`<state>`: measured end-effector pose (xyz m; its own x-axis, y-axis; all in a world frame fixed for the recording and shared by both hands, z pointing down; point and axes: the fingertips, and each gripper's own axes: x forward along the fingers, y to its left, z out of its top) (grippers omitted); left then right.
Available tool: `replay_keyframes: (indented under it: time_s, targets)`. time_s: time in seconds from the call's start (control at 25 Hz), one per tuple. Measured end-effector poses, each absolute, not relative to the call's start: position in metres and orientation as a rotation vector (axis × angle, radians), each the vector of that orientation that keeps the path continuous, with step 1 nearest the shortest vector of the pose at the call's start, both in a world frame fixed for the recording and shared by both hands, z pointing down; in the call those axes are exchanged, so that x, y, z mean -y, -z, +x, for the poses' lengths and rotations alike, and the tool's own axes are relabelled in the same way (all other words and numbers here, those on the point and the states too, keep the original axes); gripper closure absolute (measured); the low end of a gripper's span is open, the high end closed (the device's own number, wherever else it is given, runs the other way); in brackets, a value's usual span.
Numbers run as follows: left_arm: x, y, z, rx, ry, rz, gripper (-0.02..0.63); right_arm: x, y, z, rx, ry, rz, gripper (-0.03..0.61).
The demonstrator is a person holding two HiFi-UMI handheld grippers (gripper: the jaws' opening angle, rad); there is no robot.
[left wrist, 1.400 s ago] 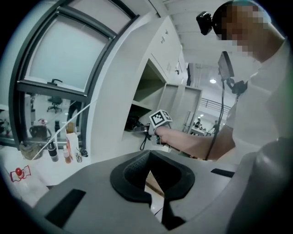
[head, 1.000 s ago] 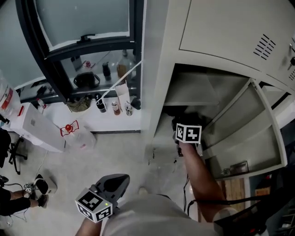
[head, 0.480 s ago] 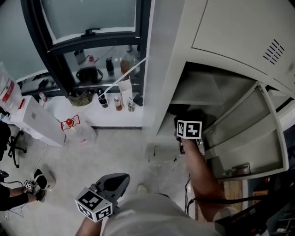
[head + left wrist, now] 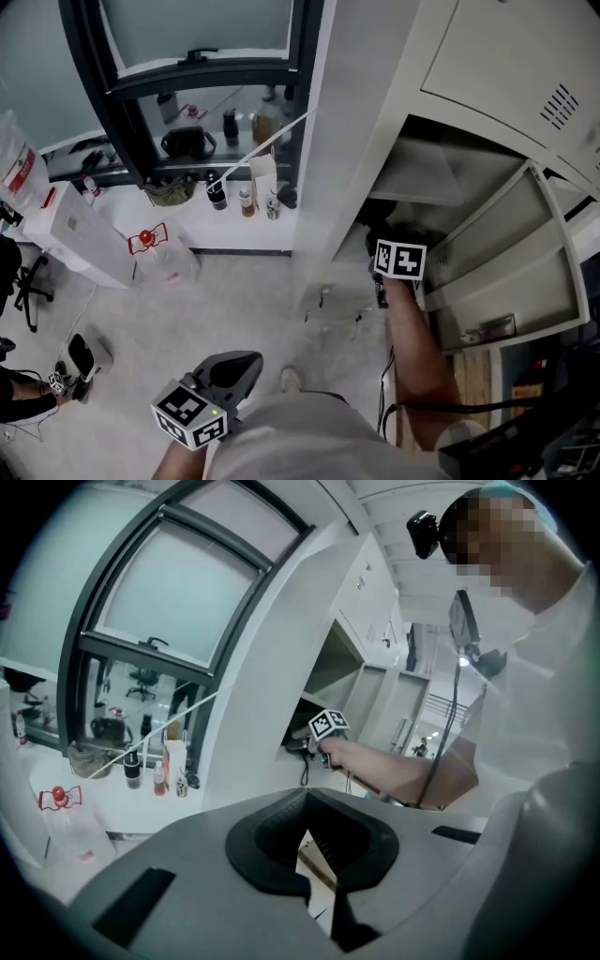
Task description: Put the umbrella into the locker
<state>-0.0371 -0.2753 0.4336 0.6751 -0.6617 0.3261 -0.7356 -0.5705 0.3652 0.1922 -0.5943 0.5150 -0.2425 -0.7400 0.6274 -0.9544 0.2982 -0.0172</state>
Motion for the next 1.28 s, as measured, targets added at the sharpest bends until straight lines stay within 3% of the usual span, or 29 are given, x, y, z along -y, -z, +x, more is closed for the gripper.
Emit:
replay_keyframes:
  time_s: [0.52,0.84,1.16,1.28]
  targets:
    - [0.206,-0.434,-0.072,0.990,-0.224,2.463,0.603,0.500,-0.481,0.202,2.026,-0.500,1.649,0.402]
    - [0.148,-0.437,-0.109,0.947,-0.232,2.491,0.603,0.395,-0.485,0.162,2.054,-0.473,1.610,0.408]
    - [0.095,-0.446,-0.136,0.894,-0.228,2.512,0.603,0.283,-0.496,0.099,2.151,-0.468,1.504,0.530]
    - [0.080,-0.451,-0.148,0.890,-0.223,2.510,0.603,0.247,-0.503,0.072,2.190,-0.476,1.437,0.545]
